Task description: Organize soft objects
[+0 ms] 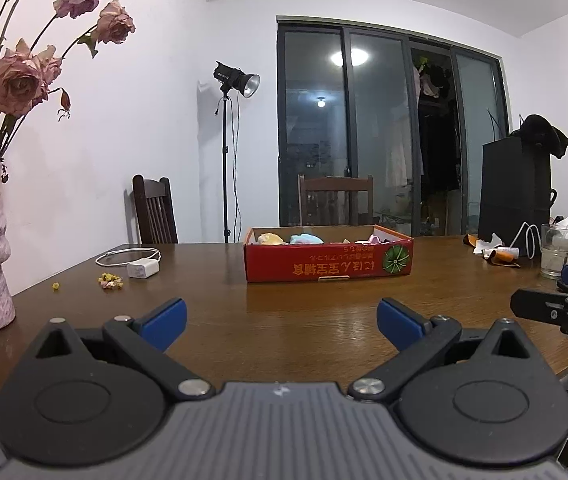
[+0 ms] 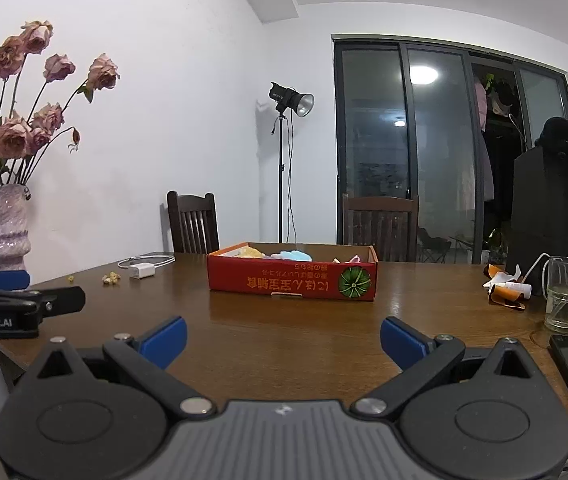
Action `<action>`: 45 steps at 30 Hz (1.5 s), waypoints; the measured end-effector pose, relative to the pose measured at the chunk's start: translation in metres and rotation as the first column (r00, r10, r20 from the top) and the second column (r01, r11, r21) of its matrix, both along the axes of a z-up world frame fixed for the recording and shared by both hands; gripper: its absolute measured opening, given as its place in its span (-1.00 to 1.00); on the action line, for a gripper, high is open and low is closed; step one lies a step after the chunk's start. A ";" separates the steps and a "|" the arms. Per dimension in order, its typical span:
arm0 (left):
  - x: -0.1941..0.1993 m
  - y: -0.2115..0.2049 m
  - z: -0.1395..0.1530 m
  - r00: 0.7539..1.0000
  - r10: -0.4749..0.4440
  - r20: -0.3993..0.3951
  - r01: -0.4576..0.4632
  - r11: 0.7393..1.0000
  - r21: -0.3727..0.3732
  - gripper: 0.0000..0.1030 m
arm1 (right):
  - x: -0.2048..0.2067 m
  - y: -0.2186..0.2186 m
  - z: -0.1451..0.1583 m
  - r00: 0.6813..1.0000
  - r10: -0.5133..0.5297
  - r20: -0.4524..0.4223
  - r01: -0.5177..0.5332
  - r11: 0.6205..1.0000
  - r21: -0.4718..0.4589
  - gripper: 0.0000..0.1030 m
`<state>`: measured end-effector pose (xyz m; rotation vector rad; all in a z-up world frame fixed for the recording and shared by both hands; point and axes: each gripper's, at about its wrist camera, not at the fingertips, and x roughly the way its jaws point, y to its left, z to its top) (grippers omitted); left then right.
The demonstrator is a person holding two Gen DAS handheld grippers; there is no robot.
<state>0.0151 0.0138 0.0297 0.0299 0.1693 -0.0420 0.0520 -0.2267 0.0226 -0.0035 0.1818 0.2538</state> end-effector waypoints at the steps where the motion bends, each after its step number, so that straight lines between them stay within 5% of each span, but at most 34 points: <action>1: 0.000 0.000 0.000 1.000 0.000 -0.002 0.000 1.000 -0.005 1.00 | 0.000 0.000 0.000 1.000 -0.001 0.001 0.001 1.000 0.000 1.00; 45: 0.007 -0.002 0.003 1.000 -0.016 -0.009 0.016 1.000 -0.009 1.00 | -0.001 -0.003 0.007 1.000 -0.018 0.008 0.018 1.000 0.014 1.00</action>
